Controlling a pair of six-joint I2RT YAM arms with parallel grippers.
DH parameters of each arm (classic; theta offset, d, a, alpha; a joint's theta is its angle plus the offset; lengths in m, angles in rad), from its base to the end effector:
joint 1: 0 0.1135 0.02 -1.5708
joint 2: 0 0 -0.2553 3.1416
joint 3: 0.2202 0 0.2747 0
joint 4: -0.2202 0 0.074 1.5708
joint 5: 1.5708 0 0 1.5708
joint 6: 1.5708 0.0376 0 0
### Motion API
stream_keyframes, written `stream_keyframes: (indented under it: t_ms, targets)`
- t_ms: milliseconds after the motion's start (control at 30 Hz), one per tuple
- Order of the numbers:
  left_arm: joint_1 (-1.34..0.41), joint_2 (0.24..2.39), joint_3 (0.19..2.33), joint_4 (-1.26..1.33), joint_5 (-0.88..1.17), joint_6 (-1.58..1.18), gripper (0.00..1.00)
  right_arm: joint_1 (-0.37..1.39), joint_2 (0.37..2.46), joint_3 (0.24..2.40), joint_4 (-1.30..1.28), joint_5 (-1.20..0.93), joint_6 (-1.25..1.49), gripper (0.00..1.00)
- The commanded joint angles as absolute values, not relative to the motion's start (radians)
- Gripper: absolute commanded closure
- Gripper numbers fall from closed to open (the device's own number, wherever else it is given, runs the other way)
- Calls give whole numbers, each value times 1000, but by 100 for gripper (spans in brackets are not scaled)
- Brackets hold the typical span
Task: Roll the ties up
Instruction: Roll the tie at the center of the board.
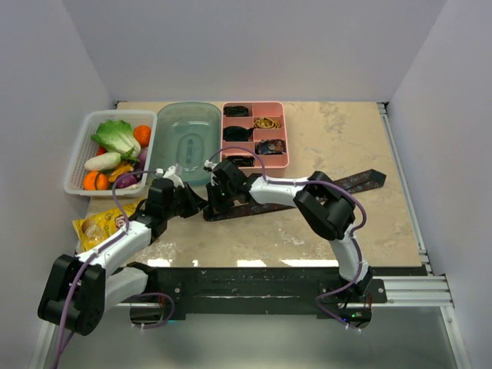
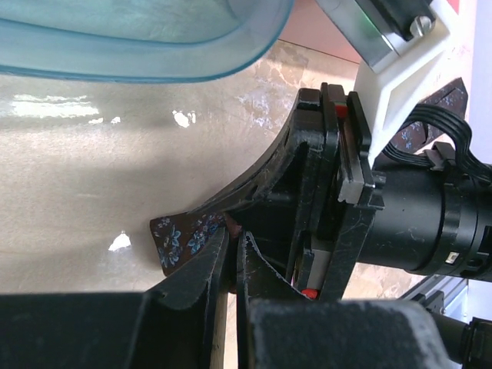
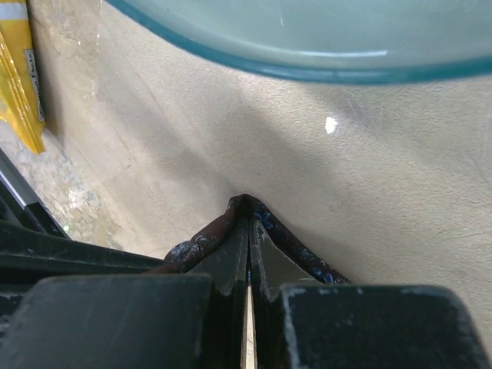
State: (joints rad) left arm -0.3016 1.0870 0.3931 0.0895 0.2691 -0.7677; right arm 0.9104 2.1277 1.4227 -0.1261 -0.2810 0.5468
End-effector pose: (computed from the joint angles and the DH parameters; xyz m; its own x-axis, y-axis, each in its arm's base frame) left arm 0.2228 -0.0798 0.1515 -0.7344 -0.4727 -0.4871 -0.0205 0.7328 -0.6802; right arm 0.2814 0.3793 0.1209 -0.8412 -0.2686 -0.4693 -0.5105 0.6807 0.5255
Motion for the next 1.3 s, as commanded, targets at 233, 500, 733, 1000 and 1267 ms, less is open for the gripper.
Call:
stream_keyframes:
  t_ms: [233, 500, 733, 1000, 1267]
  targets:
    - [-408, 1057, 336, 166, 117, -834, 100, 910, 2089, 1341, -43, -333, 634, 100]
    - [-414, 1038, 314, 164, 72, -845, 100, 908, 2077, 1351, -54, -336, 621, 100]
    - [-423, 1025, 308, 190, 57, -868, 100, 908, 2086, 1400, -104, -344, 586, 100]
    - [-426, 991, 285, 244, 83, -884, 100, 910, 2080, 1419, -126, -342, 572, 100]
    - [-428, 943, 290, 227, 72, -862, 100, 908, 2030, 1474, -213, -281, 526, 100]
